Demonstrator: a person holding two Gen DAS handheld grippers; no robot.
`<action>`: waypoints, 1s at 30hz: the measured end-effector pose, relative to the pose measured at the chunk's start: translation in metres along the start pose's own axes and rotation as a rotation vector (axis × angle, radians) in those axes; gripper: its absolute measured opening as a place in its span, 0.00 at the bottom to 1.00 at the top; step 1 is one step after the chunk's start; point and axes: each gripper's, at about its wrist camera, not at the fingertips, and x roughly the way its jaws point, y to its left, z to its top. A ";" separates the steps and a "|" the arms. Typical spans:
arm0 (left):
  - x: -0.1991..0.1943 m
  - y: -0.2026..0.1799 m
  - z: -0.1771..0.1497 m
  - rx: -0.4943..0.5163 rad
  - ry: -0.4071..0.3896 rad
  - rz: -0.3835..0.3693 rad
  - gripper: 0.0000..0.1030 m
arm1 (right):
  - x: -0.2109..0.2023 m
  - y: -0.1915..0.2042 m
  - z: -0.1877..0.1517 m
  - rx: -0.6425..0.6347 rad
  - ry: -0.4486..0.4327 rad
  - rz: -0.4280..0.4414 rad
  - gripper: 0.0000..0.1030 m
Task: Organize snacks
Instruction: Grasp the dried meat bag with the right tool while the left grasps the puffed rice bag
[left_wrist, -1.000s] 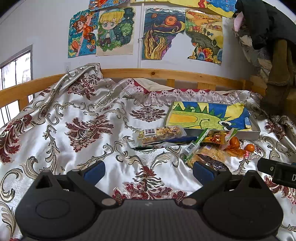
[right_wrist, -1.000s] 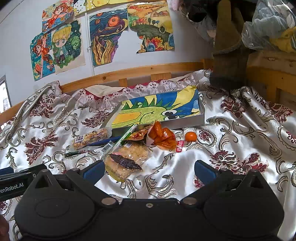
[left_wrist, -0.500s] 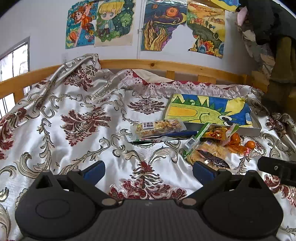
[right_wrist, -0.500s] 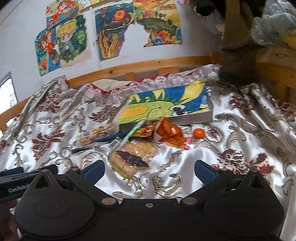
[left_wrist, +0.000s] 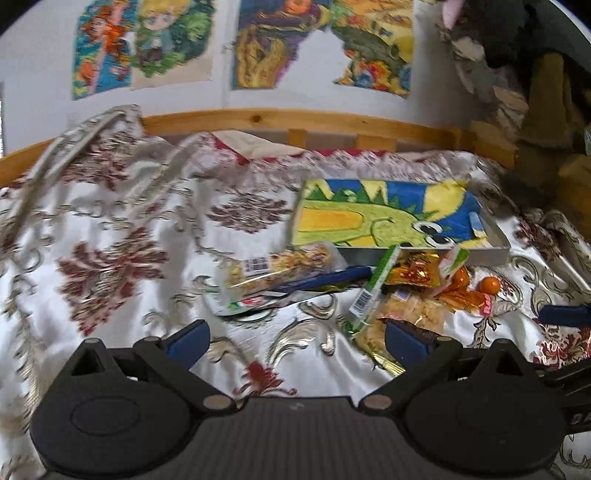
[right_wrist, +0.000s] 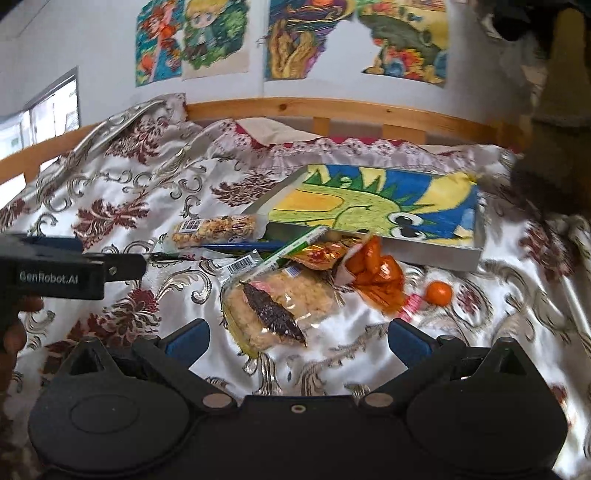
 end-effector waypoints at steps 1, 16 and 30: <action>0.006 0.000 0.001 0.007 0.009 -0.017 1.00 | 0.006 0.001 0.001 -0.016 -0.004 0.010 0.99; 0.061 0.014 0.005 0.086 0.011 -0.026 1.00 | 0.092 0.013 0.005 -0.194 0.062 0.111 0.71; 0.067 0.015 -0.002 0.027 0.024 -0.106 1.00 | 0.080 0.002 0.003 -0.083 0.124 0.101 0.49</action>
